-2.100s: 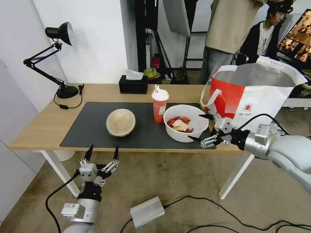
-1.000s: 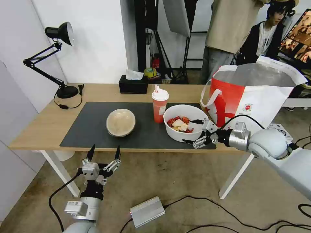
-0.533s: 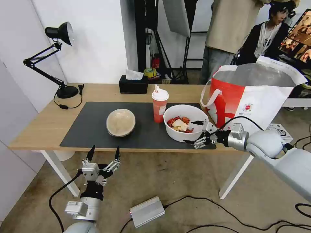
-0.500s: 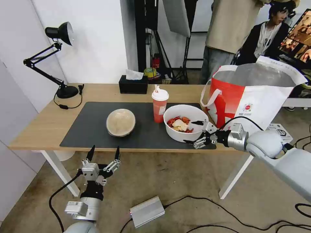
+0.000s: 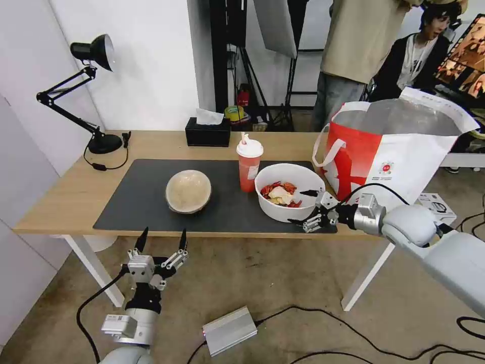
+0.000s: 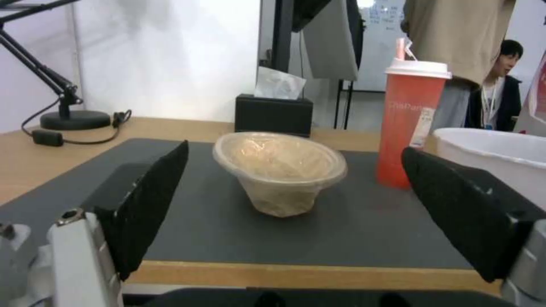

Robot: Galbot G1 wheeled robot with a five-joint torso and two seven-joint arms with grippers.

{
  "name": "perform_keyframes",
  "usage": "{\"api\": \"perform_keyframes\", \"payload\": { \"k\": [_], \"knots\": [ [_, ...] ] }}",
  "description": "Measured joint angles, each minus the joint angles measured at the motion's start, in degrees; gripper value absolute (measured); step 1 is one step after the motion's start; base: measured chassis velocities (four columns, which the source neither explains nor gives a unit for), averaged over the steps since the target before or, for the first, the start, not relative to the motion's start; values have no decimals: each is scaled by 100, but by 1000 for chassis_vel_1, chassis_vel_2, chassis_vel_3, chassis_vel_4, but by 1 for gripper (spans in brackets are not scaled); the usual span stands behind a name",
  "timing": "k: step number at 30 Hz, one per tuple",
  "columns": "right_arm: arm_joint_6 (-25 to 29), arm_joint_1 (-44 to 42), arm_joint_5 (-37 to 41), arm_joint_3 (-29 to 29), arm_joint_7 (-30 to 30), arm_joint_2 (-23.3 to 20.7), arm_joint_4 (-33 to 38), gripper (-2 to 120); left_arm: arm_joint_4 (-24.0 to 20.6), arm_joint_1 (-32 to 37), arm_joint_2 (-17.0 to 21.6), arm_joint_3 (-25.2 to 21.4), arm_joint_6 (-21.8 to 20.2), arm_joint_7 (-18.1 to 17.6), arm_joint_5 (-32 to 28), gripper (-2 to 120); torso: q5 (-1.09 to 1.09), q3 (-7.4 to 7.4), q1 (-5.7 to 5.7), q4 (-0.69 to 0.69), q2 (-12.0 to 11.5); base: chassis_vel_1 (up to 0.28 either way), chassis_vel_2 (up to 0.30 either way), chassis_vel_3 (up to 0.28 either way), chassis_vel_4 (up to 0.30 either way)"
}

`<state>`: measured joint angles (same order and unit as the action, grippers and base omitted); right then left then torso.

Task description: Pick up the trash from the table and place it into the takeout bag.

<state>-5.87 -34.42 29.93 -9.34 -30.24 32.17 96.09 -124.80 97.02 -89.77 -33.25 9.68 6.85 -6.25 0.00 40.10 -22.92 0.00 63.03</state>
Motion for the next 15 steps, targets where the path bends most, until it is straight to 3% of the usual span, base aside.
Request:
{"api": "perform_keyframes", "payload": {
  "k": [10,15],
  "knots": [
    [66,96,-107,-91,17,113,-209,99,11,-4,-2,-8,3,4,-4,100,0,0,0,0,0,0,0,0,0],
    [102,133,-119,-128,18,172,-291,83,25,-5,-9,-10,3,6,-4,100,0,0,0,-1,0,0,0,0,0]
  ]
}}
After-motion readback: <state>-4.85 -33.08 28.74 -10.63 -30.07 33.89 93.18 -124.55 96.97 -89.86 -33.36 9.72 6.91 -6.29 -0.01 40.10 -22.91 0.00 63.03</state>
